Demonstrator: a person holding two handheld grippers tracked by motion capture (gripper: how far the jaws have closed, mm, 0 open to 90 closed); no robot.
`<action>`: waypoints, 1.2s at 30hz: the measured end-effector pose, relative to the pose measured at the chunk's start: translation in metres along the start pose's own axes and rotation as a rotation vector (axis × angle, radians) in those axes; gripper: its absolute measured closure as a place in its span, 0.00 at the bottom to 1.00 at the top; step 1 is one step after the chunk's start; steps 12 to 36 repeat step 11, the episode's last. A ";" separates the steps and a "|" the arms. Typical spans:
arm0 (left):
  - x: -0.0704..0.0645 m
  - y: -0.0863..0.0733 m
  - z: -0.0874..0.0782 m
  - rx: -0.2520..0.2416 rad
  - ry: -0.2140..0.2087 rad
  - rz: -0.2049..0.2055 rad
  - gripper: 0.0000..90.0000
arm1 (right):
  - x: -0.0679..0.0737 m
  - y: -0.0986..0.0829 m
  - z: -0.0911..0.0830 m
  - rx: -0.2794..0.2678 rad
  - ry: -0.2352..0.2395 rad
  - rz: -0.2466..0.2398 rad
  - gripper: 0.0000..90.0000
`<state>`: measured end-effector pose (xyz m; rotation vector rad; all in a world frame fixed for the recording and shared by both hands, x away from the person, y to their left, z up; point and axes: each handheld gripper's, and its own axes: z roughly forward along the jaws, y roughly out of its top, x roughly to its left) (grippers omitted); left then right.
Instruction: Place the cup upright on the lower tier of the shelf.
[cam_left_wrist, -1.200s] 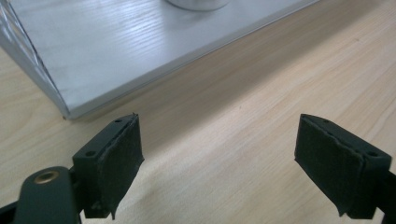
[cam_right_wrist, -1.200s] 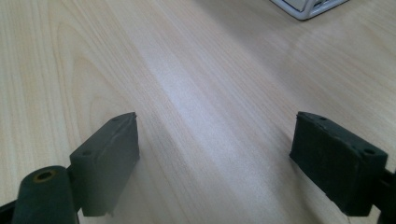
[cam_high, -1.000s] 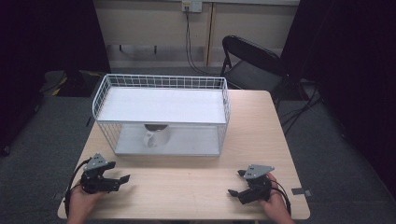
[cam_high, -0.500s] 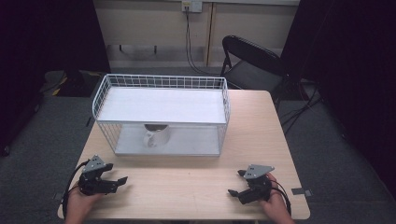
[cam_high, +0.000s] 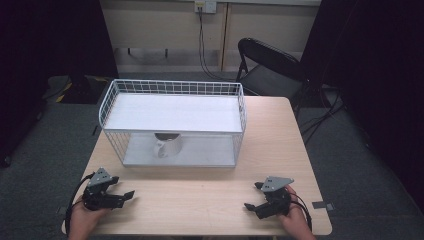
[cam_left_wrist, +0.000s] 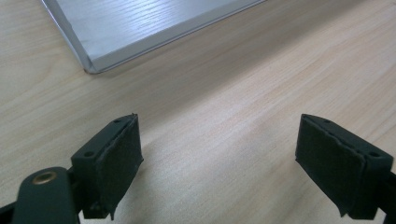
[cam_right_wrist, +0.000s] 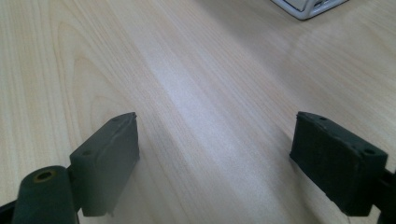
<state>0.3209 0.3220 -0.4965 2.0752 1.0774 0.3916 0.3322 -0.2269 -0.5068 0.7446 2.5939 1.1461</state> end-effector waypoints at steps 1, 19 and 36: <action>0.000 0.000 0.000 0.002 0.001 0.004 0.16 | 0.000 0.000 0.000 0.000 0.000 0.000 0.16; -0.003 -0.001 0.000 0.023 0.013 0.016 0.16 | -0.001 0.000 0.000 -0.001 0.009 -0.002 0.15; -0.003 -0.001 0.000 0.023 0.013 0.016 0.16 | -0.001 0.000 0.000 -0.001 0.009 -0.002 0.15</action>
